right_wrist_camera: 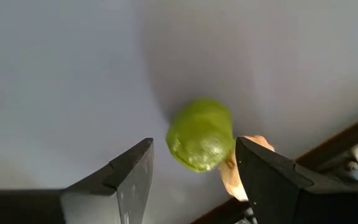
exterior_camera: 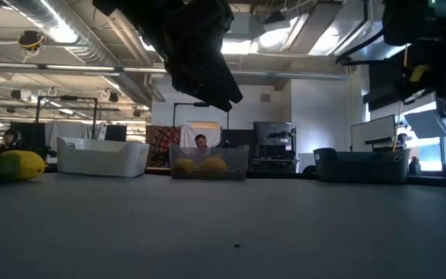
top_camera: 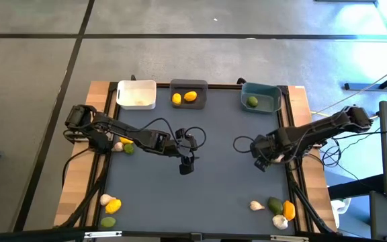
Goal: Sort produce into baskets
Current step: Put the lime into the blue bin
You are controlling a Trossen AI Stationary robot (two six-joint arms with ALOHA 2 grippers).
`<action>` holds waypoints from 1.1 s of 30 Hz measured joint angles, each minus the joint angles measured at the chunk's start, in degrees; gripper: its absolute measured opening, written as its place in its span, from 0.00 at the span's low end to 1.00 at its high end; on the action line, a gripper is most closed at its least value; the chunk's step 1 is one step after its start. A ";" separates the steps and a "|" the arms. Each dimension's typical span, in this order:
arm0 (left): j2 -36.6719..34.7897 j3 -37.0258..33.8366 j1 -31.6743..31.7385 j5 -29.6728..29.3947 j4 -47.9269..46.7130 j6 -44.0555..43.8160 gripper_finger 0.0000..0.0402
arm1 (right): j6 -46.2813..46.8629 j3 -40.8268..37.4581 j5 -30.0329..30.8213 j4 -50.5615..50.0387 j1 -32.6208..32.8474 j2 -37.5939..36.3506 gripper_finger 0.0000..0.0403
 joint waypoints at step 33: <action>0.00 0.00 0.00 0.02 0.03 -0.48 0.65 | 3.66 -8.04 -4.86 9.25 -0.07 -0.02 0.51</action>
